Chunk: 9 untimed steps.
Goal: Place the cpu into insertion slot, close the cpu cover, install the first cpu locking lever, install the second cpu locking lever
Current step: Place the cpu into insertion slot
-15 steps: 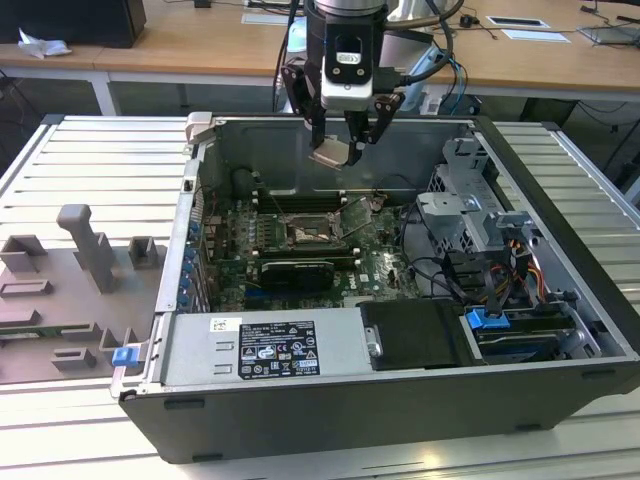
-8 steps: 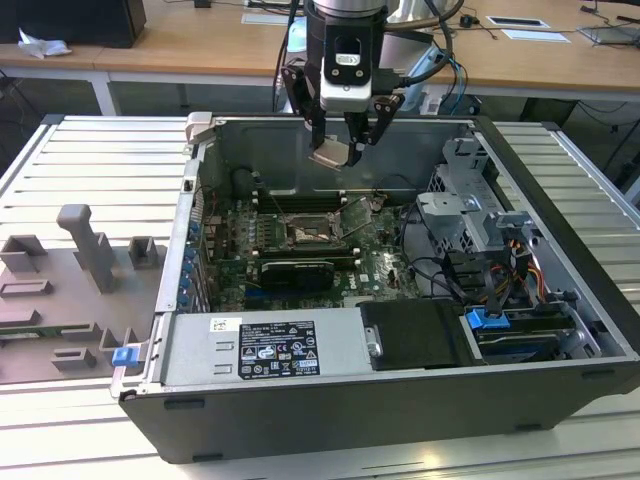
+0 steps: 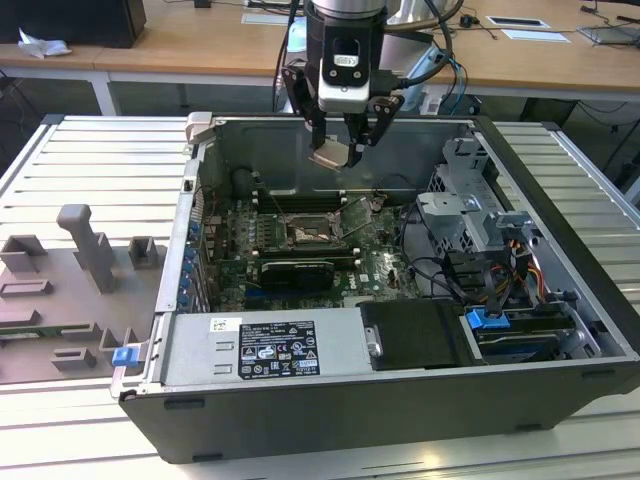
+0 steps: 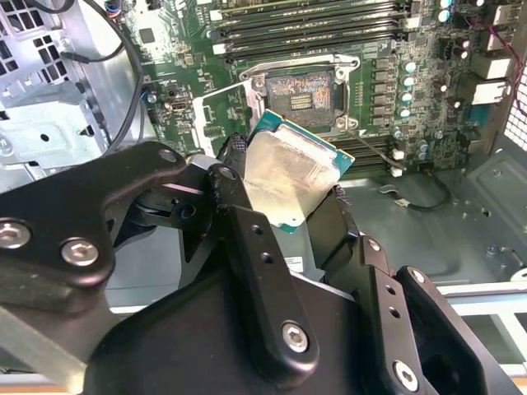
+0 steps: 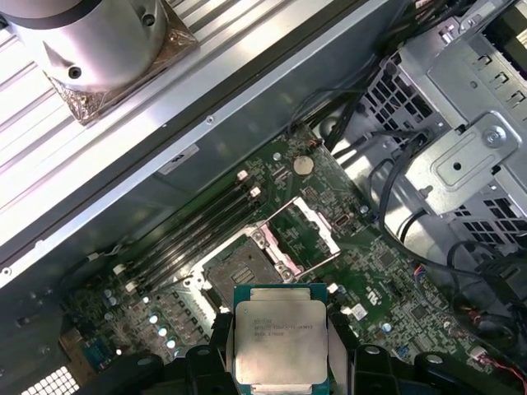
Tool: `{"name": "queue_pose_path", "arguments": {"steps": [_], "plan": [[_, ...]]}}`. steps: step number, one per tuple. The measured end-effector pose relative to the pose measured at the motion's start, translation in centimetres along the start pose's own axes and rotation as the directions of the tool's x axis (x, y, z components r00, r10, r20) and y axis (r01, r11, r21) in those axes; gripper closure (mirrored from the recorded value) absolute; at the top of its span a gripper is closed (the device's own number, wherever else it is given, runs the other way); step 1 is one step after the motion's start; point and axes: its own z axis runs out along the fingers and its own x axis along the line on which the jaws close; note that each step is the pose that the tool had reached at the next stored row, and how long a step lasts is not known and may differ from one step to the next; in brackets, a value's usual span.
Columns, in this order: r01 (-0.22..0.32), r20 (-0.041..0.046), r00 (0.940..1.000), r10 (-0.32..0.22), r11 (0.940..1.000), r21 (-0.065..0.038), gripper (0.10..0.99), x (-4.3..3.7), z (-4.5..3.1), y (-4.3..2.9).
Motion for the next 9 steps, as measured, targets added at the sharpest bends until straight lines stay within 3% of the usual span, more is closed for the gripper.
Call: {"name": "queue_pose_path", "arguments": {"steps": [6,9], "plan": [[-0.018,0.0019,0.9998,0.018,0.9998,0.0,0.545,0.0,0.08,-0.01],[-0.054,0.0059,0.9985,0.054,0.9985,-0.001,0.545,0.0,0.15,-0.02]]}}
